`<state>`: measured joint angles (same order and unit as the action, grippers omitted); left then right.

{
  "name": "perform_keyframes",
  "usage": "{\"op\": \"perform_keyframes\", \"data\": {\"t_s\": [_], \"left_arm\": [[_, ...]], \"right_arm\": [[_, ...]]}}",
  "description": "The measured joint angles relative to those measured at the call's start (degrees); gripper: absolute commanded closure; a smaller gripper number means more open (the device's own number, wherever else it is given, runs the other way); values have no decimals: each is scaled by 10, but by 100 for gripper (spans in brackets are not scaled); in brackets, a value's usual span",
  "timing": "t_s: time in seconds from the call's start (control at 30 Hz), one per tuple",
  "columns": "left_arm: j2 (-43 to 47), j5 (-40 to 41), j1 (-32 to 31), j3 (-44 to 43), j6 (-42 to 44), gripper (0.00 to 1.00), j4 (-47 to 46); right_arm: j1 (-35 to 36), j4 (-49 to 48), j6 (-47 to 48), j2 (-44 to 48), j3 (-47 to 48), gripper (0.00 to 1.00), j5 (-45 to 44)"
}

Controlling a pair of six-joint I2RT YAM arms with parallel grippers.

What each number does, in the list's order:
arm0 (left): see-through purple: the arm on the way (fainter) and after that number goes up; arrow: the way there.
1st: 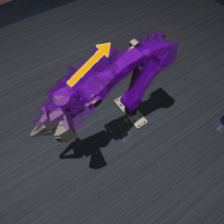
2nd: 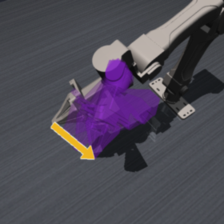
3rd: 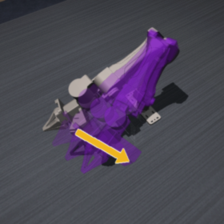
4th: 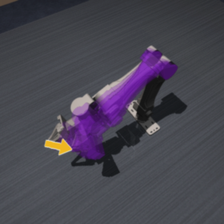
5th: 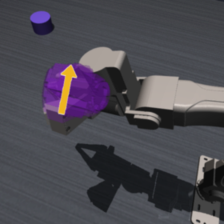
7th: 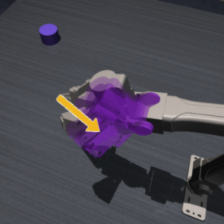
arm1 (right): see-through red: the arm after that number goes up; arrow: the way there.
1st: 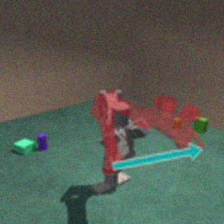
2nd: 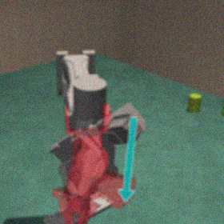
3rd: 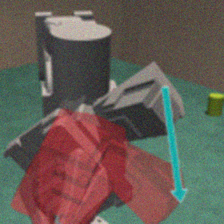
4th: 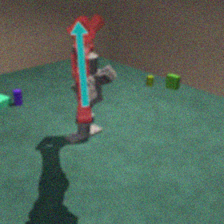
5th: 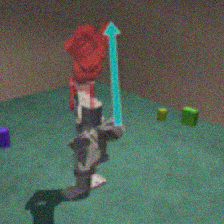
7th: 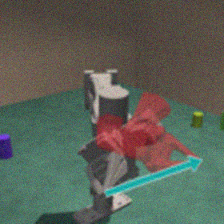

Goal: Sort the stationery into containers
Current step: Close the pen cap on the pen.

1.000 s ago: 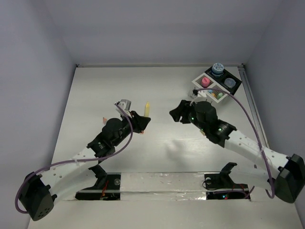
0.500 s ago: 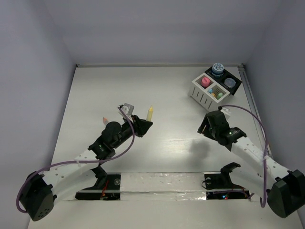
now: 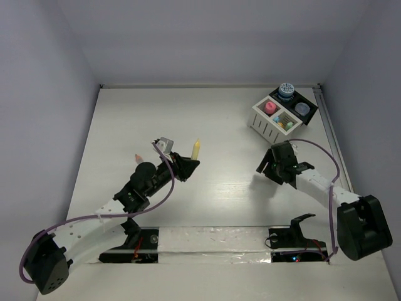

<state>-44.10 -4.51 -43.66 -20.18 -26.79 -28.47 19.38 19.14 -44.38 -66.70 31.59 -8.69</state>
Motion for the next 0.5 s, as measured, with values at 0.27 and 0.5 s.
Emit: {"op": "perform_keyframes", "data": {"t_s": [0.27,0.5], "left_arm": [[-1,0,0,0,0,100,0],[-11,0,0,0,0,100,-1]], "right_arm": [[-62,-60,14,-35,-13,28,17],[-71,-103,33,-62,-7,30,39]]}}
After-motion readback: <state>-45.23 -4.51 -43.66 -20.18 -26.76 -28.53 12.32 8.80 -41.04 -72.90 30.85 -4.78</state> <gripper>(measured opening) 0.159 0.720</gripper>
